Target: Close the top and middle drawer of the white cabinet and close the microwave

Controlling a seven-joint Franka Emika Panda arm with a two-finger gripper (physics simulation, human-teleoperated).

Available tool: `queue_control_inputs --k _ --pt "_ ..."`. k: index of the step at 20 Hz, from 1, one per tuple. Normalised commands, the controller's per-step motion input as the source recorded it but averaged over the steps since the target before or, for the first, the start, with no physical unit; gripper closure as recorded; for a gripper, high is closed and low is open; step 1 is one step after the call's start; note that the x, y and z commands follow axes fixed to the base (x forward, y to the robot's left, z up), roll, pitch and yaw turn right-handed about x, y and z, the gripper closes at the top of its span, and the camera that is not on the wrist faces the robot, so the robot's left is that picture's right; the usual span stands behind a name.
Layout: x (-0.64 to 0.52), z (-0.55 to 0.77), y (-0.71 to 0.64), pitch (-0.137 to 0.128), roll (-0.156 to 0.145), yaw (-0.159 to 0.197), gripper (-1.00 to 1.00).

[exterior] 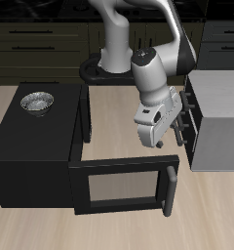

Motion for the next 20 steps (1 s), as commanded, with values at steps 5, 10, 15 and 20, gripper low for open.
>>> queue_control_inputs --k 5,10,15,20 --pt "-0.04 -0.04 0.16 0.002 0.028 0.011 -1.0" --pt "-0.01 0.14 0.02 -0.051 0.007 0.001 -1.0" --pt "-0.04 0.06 0.12 -0.092 0.037 -0.007 -1.0" --pt "-0.03 -0.03 0.17 -0.029 0.049 -0.01 -1.0"
